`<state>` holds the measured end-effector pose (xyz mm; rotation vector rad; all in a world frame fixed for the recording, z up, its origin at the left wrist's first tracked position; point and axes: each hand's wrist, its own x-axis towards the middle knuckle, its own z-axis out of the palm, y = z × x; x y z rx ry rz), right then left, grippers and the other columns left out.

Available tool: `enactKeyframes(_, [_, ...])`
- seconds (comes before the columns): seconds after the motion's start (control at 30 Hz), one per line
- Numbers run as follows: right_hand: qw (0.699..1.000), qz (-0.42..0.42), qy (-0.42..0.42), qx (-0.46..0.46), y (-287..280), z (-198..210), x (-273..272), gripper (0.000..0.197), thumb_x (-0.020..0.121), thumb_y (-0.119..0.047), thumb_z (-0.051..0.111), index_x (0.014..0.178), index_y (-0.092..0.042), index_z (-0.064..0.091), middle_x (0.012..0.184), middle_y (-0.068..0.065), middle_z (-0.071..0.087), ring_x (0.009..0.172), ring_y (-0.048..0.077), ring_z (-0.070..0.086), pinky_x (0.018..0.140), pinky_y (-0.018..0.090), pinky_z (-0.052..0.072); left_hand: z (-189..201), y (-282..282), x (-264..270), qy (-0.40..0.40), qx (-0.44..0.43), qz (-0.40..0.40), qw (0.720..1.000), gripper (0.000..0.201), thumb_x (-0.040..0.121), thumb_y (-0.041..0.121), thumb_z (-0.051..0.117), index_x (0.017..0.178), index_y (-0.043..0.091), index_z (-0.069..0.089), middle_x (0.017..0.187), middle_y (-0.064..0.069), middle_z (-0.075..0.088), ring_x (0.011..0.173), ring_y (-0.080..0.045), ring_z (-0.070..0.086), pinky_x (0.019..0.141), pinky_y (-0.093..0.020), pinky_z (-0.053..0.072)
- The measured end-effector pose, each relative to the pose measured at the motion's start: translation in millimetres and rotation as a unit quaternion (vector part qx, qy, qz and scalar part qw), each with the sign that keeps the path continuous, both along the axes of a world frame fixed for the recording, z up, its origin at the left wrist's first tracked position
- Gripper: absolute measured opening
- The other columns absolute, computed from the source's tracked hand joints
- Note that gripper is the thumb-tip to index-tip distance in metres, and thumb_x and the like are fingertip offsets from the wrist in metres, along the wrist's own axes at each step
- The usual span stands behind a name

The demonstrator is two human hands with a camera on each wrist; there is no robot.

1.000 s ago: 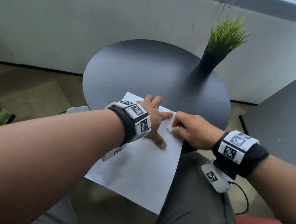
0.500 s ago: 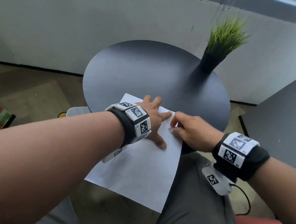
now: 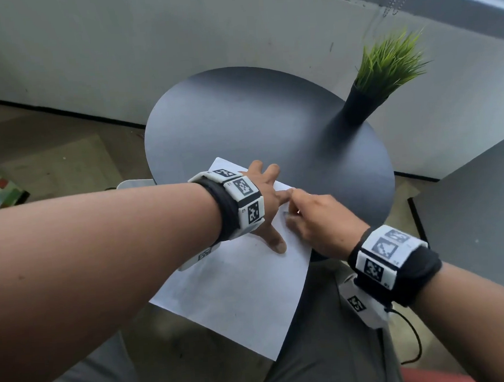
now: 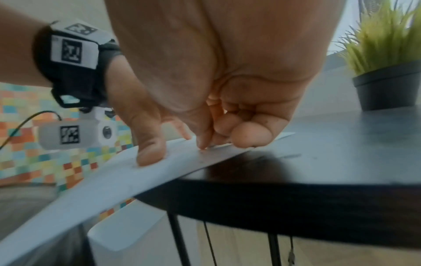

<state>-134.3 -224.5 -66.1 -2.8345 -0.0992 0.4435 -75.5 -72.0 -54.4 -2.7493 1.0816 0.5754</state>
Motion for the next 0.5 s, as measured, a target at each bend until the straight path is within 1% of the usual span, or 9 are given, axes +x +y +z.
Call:
enactKeyframes(0.13, [0.994, -0.108, -0.02, -0.028, -25.6, 10.4, 22.4, 0.014, 0.092, -0.032, 0.048, 0.087, -0.019, 0.044, 0.097, 0.01, 0.06, 0.086, 0.033, 0.056, 0.08, 0.045, 0.051, -1.4, -0.6, -0.8, -0.011, 0.017, 0.005, 1.0, 0.116, 0.061, 0.088, 0.062, 0.155, 0.044, 0.01, 0.135, -0.005, 0.027, 0.124, -0.032, 0.029, 0.075, -0.043, 0.036])
enactKeyframes(0.17, [0.993, -0.113, -0.025, -0.027, -27.1, 11.6, 24.4, 0.014, 0.091, -0.031, 0.048, 0.086, -0.019, 0.045, 0.097, 0.01, 0.06, 0.086, 0.033, 0.056, 0.08, 0.044, 0.051, -1.3, -0.7, -0.6, -0.012, 0.018, 0.005, 1.0, 0.117, 0.061, 0.088, 0.062, 0.156, 0.044, 0.01, 0.135, -0.005, 0.027, 0.124, -0.032, 0.028, 0.075, -0.043, 0.036])
enactKeyframes(0.2, [0.995, -0.099, -0.028, -0.021, -23.0, 11.7, 23.1, 0.013, 0.091, -0.031, 0.048, 0.086, -0.019, 0.045, 0.097, 0.01, 0.061, 0.086, 0.033, 0.056, 0.08, 0.044, 0.051, -1.3, -0.3, -0.6, -0.009, 0.015, 0.006, 1.0, 0.116, 0.06, 0.088, 0.063, 0.155, 0.045, 0.012, 0.134, -0.005, 0.027, 0.124, -0.032, 0.029, 0.074, -0.042, 0.036])
enactKeyframes(0.23, [0.997, -0.067, -0.027, -0.013, -14.7, 8.9, 19.3, 0.011, 0.091, -0.03, 0.048, 0.089, -0.019, 0.046, 0.098, 0.009, 0.061, 0.088, 0.033, 0.056, 0.08, 0.044, 0.051, -1.2, 0.4, -0.5, -0.006, 0.009, 0.005, 1.0, 0.113, 0.059, 0.088, 0.064, 0.153, 0.046, 0.017, 0.133, -0.005, 0.028, 0.123, -0.032, 0.029, 0.073, -0.041, 0.035])
enactKeyframes(0.3, [1.0, 0.011, -0.022, 0.005, 3.3, 1.0, 6.5, 0.012, 0.092, -0.028, 0.048, 0.1, -0.019, 0.051, 0.101, 0.006, 0.062, 0.093, 0.03, 0.057, 0.08, 0.043, 0.05, -0.7, 2.2, 0.5, -0.004, -0.005, 0.0, 1.0, 0.103, 0.057, 0.088, 0.065, 0.146, 0.048, 0.032, 0.128, -0.004, 0.03, 0.121, -0.031, 0.03, 0.069, -0.039, 0.036])
enactKeyframes(0.33, [0.999, 0.028, -0.023, 0.015, 5.9, -2.1, 3.3, 0.014, 0.092, -0.028, 0.049, 0.103, -0.02, 0.052, 0.102, 0.004, 0.062, 0.093, 0.029, 0.057, 0.08, 0.042, 0.05, -0.8, 2.6, 0.8, -0.005, -0.009, -0.002, 1.0, 0.1, 0.057, 0.089, 0.065, 0.143, 0.048, 0.035, 0.126, -0.004, 0.03, 0.119, -0.031, 0.03, 0.068, -0.039, 0.036])
enactKeyframes(0.37, [1.0, 0.01, -0.022, 0.019, 3.6, -1.6, 5.7, 0.013, 0.092, -0.03, 0.049, 0.101, -0.021, 0.052, 0.101, 0.003, 0.062, 0.092, 0.027, 0.058, 0.079, 0.041, 0.051, -0.9, 2.5, 0.3, -0.006, -0.008, -0.002, 1.0, 0.102, 0.057, 0.088, 0.065, 0.144, 0.048, 0.033, 0.126, -0.004, 0.031, 0.119, -0.031, 0.031, 0.068, -0.039, 0.035])
enactKeyframes(0.43, [0.997, -0.067, -0.02, 0.026, -8.3, 2.3, 18.3, 0.011, 0.091, -0.033, 0.052, 0.093, -0.021, 0.052, 0.097, 0.002, 0.062, 0.089, 0.025, 0.057, 0.075, 0.036, 0.049, -1.0, 1.4, -0.3, -0.014, 0.009, 0.0, 1.0, 0.111, 0.059, 0.088, 0.064, 0.151, 0.046, 0.02, 0.13, -0.005, 0.03, 0.121, -0.032, 0.03, 0.072, -0.04, 0.034])
enactKeyframes(0.5, [0.994, -0.102, -0.023, 0.025, -15.8, 4.4, 26.2, 0.013, 0.092, -0.034, 0.054, 0.091, -0.021, 0.052, 0.095, 0.003, 0.062, 0.088, 0.024, 0.057, 0.071, 0.033, 0.045, -0.5, 0.7, -1.0, -0.02, 0.019, 0.002, 1.0, 0.117, 0.06, 0.088, 0.062, 0.155, 0.042, 0.012, 0.136, -0.006, 0.029, 0.123, -0.033, 0.03, 0.074, -0.042, 0.032])
